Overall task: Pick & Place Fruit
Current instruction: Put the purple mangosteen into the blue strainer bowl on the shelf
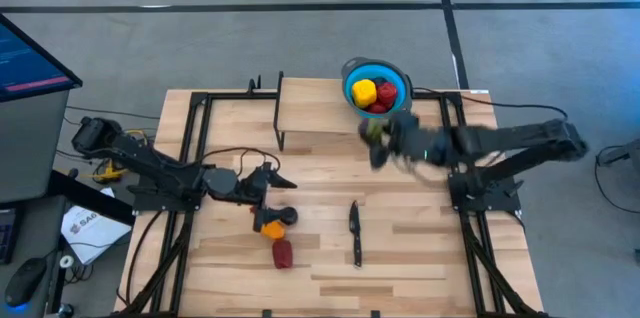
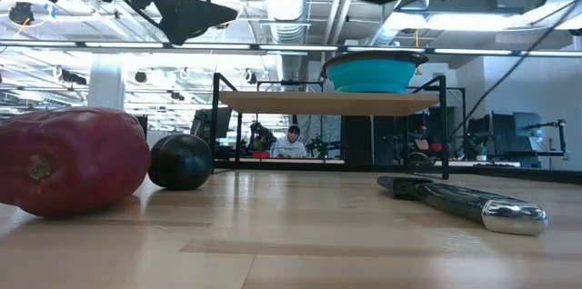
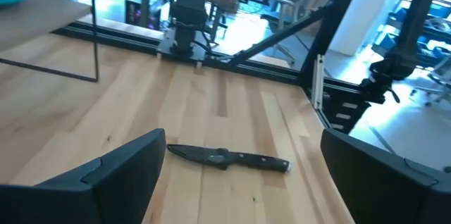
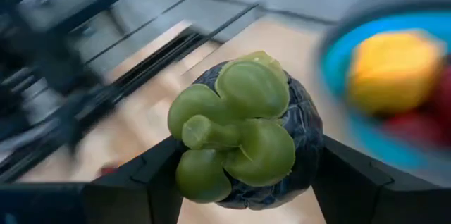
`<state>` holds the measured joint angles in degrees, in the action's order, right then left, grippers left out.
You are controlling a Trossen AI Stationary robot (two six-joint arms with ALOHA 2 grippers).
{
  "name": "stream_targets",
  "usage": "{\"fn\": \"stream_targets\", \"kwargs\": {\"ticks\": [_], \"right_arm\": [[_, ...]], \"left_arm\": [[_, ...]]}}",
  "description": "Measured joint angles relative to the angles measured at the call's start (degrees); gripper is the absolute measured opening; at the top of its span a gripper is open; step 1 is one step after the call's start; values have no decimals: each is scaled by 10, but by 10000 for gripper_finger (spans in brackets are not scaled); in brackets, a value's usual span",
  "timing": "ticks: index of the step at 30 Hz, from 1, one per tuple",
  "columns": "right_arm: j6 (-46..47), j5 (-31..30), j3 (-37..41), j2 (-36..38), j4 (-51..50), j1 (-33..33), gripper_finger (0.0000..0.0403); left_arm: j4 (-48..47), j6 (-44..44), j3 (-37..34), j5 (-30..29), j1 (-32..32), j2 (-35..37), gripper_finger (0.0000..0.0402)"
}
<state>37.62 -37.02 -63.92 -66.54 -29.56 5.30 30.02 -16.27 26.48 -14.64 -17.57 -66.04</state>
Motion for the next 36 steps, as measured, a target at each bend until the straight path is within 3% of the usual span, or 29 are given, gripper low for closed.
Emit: {"fn": "stream_targets", "kwargs": {"ticks": [7,14,22,36], "right_arm": [[-81,120,0,-7,33,-249,245],[-93,262,0,-53,65,-409,246],[-93,300,0,-86,78,-456,263],[-97,328,0,-106,92,-464,322]], "left_arm": [[3,0,0,-22,-10,0,373],[6,0,0,-24,-9,0,373],[8,-2,0,-24,-9,-1,373],[10,-2,0,-23,-9,-1,373]]}}
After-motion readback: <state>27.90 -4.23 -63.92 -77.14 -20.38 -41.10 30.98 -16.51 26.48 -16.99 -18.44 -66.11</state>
